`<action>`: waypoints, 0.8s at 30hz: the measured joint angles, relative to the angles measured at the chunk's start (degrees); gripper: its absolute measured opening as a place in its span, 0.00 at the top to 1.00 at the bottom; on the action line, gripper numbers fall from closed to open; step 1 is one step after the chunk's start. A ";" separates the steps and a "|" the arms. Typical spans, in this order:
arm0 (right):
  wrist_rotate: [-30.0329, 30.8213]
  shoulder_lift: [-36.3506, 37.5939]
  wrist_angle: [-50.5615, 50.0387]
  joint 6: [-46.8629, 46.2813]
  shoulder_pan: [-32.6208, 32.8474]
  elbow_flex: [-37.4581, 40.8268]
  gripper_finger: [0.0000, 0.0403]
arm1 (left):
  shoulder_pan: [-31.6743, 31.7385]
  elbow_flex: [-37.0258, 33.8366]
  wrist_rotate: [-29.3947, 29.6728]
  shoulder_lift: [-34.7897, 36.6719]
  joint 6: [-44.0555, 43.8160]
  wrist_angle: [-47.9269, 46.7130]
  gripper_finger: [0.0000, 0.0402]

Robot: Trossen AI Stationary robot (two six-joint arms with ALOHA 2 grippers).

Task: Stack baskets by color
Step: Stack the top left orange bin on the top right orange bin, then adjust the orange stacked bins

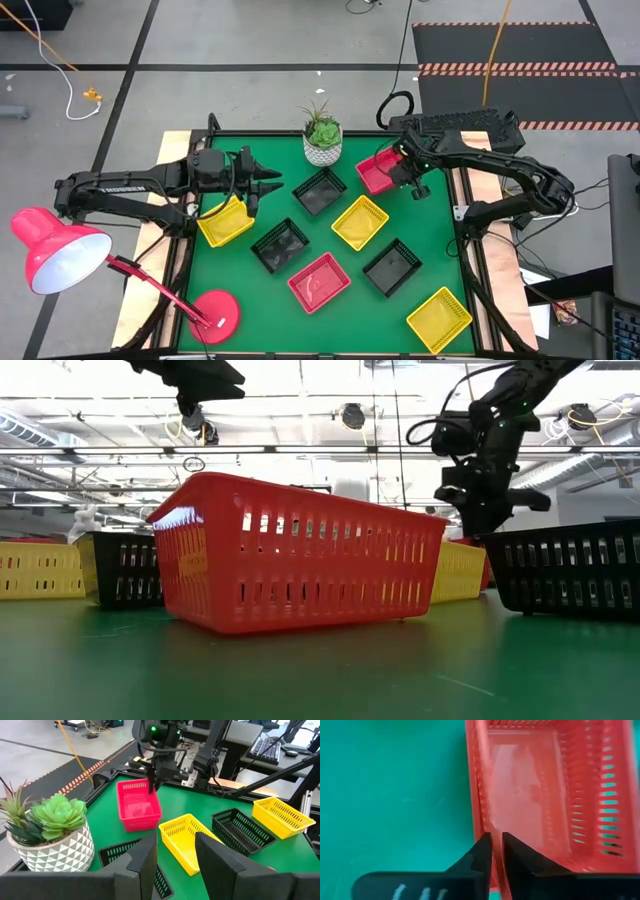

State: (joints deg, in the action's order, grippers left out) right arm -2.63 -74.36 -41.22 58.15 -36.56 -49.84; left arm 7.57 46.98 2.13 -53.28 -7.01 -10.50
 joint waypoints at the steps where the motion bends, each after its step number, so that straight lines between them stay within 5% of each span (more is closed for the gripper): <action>1: 0.02 0.34 0.44 -1.75 0.00 0.00 0.87 | 0.00 0.00 0.00 0.00 0.00 0.00 0.67; 13: 2.84 7.30 2.56 -16.40 0.02 -0.02 0.70 | 0.00 0.00 0.00 0.00 -0.26 -0.04 0.67; 24: -3.39 7.02 -9.10 -31.50 6.70 0.00 0.67 | 0.00 0.00 0.00 0.00 -0.64 0.17 0.67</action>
State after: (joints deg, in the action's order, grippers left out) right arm -6.02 -67.35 -50.32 26.65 -29.85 -49.84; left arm 7.57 46.98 2.13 -53.28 -7.65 -10.34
